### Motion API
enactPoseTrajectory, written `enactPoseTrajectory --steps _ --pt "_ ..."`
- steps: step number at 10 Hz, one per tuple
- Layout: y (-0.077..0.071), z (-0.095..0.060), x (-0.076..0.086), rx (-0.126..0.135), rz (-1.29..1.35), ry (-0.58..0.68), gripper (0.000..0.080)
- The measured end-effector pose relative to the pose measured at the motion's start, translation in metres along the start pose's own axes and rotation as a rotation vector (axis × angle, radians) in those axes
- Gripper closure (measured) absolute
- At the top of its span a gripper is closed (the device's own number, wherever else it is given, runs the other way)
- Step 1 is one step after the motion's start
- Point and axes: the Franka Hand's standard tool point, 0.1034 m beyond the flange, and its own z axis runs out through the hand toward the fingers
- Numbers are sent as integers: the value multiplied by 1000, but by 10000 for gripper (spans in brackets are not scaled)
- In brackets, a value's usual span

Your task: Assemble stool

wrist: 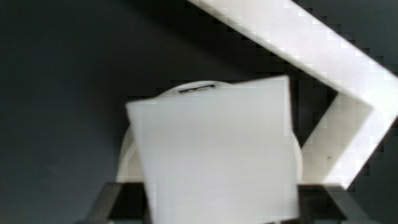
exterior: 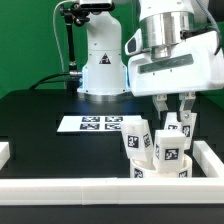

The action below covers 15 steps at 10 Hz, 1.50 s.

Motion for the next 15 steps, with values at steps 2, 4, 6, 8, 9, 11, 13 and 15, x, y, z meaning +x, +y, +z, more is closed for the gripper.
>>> enactPoseTrajectory --steps 2,4,6,8,9,11,13,15 --pt "0 0 -1 1 121 -1 456" --pt "1 0 -1 4 275 -5 456" --pt "3 0 1 20 429 -4 456" --pt "5 0 -4 35 655 -5 456" --pt "8 0 0 58 709 3 456" --pt "11 -3 11 123 865 23 456" --pt "13 -6 18 210 1037 67 456" --pt "20 -5 25 231 1121 87 456"
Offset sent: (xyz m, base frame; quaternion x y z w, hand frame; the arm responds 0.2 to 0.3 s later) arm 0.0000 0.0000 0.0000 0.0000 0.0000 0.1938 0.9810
